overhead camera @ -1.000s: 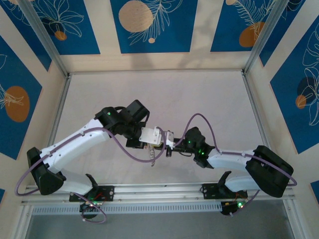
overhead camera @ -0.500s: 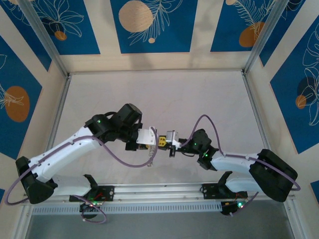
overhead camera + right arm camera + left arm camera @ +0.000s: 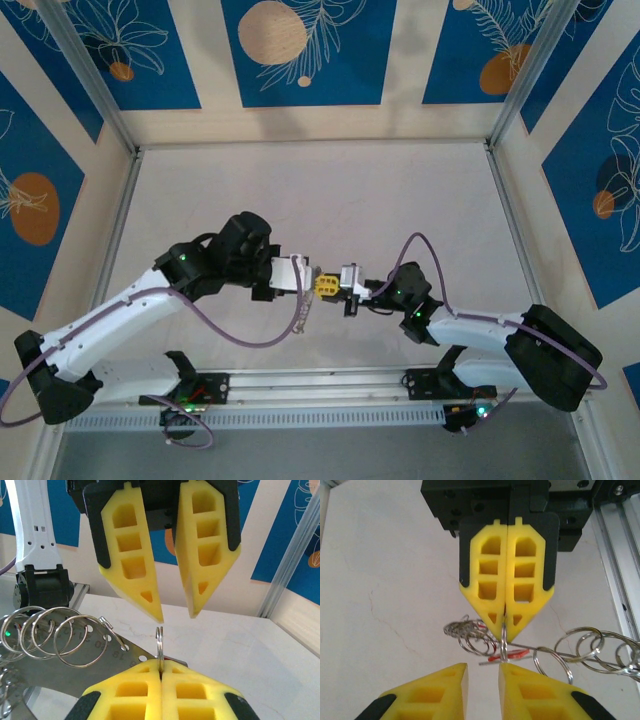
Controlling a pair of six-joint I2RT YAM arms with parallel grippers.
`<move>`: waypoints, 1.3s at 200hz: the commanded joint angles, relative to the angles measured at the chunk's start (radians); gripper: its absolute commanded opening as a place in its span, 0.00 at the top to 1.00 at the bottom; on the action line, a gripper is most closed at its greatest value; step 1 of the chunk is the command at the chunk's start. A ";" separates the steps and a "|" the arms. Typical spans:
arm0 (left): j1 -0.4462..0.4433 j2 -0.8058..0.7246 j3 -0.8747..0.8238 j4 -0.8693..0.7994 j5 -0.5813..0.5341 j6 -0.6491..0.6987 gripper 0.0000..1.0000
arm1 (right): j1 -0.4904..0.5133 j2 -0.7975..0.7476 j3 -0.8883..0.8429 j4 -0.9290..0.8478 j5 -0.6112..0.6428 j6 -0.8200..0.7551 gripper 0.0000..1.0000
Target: Put the keys on the keyring
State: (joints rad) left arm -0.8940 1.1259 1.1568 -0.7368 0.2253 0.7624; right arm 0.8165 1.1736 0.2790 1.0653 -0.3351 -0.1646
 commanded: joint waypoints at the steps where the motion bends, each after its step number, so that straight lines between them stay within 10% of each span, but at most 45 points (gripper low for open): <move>1: 0.006 0.041 0.011 0.009 0.089 0.039 0.78 | -0.009 -0.023 -0.011 0.091 -0.005 0.021 1.00; 87: 0.017 0.075 -0.008 0.030 0.144 0.025 0.78 | -0.023 -0.056 -0.026 0.073 0.002 0.025 1.00; 166: 0.026 0.073 0.010 0.018 0.104 0.031 1.00 | -0.022 -0.041 -0.017 0.038 0.017 0.007 1.00; 195: 0.024 0.115 0.063 -0.072 0.052 0.040 1.00 | -0.019 -0.050 -0.013 -0.052 0.045 -0.045 0.83; 260: -0.014 0.201 0.137 -0.200 -0.026 0.092 1.00 | -0.016 -0.007 0.004 -0.049 0.058 -0.049 0.81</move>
State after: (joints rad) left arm -0.8951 1.3148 1.2453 -0.8711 0.2111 0.8238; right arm 0.7982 1.1481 0.2539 1.0084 -0.2955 -0.1947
